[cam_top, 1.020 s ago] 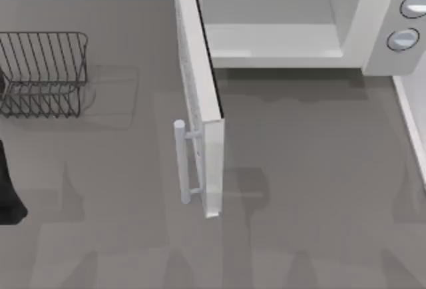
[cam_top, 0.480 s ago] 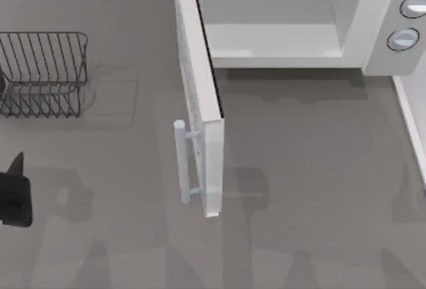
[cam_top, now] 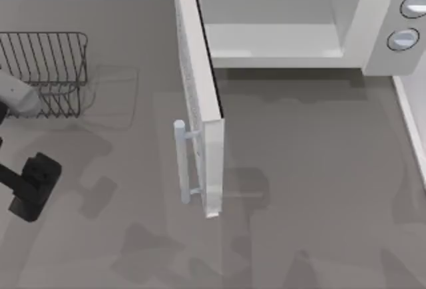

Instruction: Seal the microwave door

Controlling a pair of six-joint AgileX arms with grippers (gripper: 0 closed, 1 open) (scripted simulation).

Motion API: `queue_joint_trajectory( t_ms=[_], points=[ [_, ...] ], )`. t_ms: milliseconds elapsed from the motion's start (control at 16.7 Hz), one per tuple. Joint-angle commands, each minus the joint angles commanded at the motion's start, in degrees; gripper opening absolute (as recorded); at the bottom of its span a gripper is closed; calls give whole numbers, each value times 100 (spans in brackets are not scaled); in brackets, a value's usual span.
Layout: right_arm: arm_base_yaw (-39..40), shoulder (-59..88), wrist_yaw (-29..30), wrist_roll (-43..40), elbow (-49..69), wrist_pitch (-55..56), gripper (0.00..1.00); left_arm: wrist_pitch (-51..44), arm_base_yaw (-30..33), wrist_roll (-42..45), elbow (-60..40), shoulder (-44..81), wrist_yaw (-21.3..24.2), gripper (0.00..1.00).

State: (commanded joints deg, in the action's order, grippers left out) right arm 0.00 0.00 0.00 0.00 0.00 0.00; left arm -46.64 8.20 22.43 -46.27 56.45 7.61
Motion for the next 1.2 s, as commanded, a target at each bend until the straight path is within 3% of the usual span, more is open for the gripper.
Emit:
queue_joint_trajectory(
  t_ms=[420,780,960,1200],
  points=[
    [0,0,0,0,0,0,100,-2382,688,1620,-3328,2888,802,100],
    [0,0,0,0,0,0,100,-3553,1215,2762,-5915,4321,1473,100],
    [0,0,0,0,0,0,100,-3819,1369,3116,-6744,4666,1710,100],
    [0,0,0,0,0,0,100,-3902,1424,3251,-7055,4779,1806,100]
  ],
)
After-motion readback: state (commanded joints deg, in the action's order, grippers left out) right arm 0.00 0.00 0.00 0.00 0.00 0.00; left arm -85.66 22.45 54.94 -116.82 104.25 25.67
